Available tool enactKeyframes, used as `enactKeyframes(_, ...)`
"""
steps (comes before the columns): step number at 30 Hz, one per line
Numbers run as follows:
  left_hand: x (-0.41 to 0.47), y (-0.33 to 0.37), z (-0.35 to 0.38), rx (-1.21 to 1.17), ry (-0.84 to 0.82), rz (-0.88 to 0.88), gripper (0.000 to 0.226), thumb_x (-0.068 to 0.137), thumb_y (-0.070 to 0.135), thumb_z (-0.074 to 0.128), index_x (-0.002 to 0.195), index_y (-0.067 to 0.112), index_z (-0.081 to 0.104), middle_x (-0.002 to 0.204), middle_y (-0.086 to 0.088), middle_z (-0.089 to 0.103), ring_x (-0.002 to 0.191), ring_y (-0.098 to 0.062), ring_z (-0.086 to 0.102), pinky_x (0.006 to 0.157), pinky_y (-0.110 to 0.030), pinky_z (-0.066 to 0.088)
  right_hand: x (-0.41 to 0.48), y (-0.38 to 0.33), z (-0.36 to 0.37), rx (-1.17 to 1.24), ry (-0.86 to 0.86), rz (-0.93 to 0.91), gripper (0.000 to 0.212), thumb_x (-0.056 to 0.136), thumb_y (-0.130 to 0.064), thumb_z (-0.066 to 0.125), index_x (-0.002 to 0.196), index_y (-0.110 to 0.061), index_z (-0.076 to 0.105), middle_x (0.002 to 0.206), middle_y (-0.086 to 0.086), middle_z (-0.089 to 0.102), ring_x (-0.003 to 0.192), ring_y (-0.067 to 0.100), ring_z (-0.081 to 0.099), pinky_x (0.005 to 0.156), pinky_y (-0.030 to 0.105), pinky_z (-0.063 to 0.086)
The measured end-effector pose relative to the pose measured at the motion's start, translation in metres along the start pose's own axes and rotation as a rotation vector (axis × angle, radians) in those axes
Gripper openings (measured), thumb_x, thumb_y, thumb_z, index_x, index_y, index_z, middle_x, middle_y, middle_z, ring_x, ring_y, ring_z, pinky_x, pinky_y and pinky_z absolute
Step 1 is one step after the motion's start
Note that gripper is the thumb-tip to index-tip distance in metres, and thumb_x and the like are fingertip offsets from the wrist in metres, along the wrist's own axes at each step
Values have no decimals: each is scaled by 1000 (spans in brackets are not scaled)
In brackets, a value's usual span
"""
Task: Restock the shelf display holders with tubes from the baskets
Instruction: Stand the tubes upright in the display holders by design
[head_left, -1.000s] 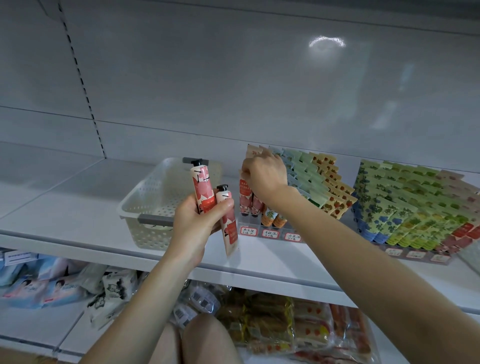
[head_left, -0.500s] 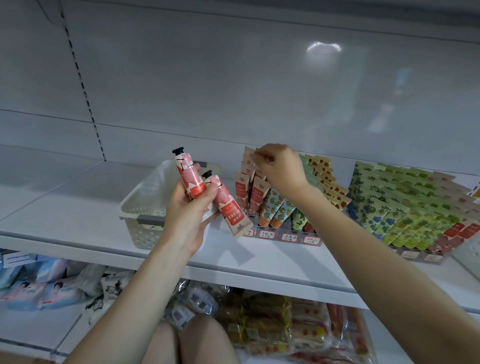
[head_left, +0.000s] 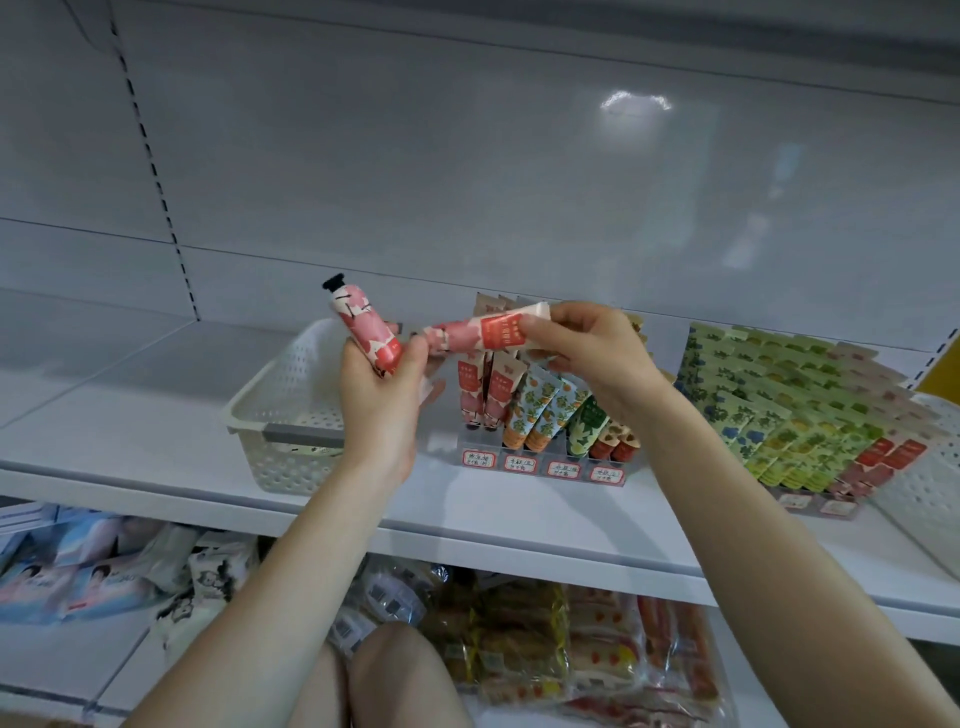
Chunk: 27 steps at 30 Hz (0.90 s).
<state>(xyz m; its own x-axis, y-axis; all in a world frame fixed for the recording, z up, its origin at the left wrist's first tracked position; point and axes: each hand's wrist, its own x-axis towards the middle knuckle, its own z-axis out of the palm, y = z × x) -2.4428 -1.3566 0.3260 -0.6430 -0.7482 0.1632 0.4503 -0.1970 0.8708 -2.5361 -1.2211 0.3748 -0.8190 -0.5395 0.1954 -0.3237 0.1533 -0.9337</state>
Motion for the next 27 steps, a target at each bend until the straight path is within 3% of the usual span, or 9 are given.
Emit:
enactKeyframes(3,-11,-10,-15,226,-59,51,20,93,4,52,107,15,45,89,0,60,76,-9,65,66,-22,56,1,2,-3,-287,68,-99,5,84,-20,67,81,-15,66,74,4,66,57,10,51,50,17,41)
enactKeyframes(7,-23,-28,-27,400,-156,-31,19,92,7,53,108,14,46,87,-2,58,71,-12,61,68,-26,54,7,23,14,-780,42,-148,23,86,-18,61,81,5,65,74,21,65,52,17,42,48,24,36)
enactKeyframes(9,-27,-35,-29,465,-182,-51,19,92,8,54,109,12,47,85,-1,57,69,-12,60,66,-25,54,9,30,22,-940,52,-137,26,87,-19,57,73,3,59,64,15,56,57,21,44,50,25,35)
enactKeyframes(12,-29,-39,-31,519,-206,-39,19,92,8,55,108,14,46,85,0,57,70,-13,59,68,-26,54,12,36,30,-1106,41,-110,39,90,-22,54,57,-12,35,56,0,38,64,26,45,47,24,27)
enactKeyframes(16,-28,-40,-31,511,-240,-61,21,92,9,54,110,17,45,87,2,57,73,-13,60,68,-24,53,17,41,35,-1191,20,-92,44,92,-25,52,57,-17,26,57,-2,33,68,26,44,60,29,34)
enactKeyframes(18,-27,-41,-31,491,-243,-72,21,92,9,54,110,16,45,86,1,57,73,-12,60,68,-24,53,20,42,35,-1208,37,-99,44,93,-26,53,58,-17,27,61,0,41,68,26,45,60,29,33)
enactKeyframes(20,-27,-43,-31,479,-238,-82,20,92,9,54,109,15,46,86,1,57,73,-12,60,66,-22,54,21,45,37,-1205,73,-134,35,93,-25,53,65,-14,36,73,3,51,70,26,47,60,29,33)
enactKeyframes(23,-25,-44,-30,477,-229,-81,21,92,9,55,110,15,46,86,1,57,73,-11,60,63,-19,54,25,53,40,-1196,156,-218,15,96,-21,48,90,-13,59,86,3,61,77,26,57,60,28,35)
enactKeyframes(27,-25,-45,-29,474,-230,-79,20,92,9,55,108,16,46,86,2,57,72,-9,61,61,-16,54,27,60,41,-1189,220,-268,17,95,-11,48,98,-14,64,88,5,61,73,24,50,59,26,31)
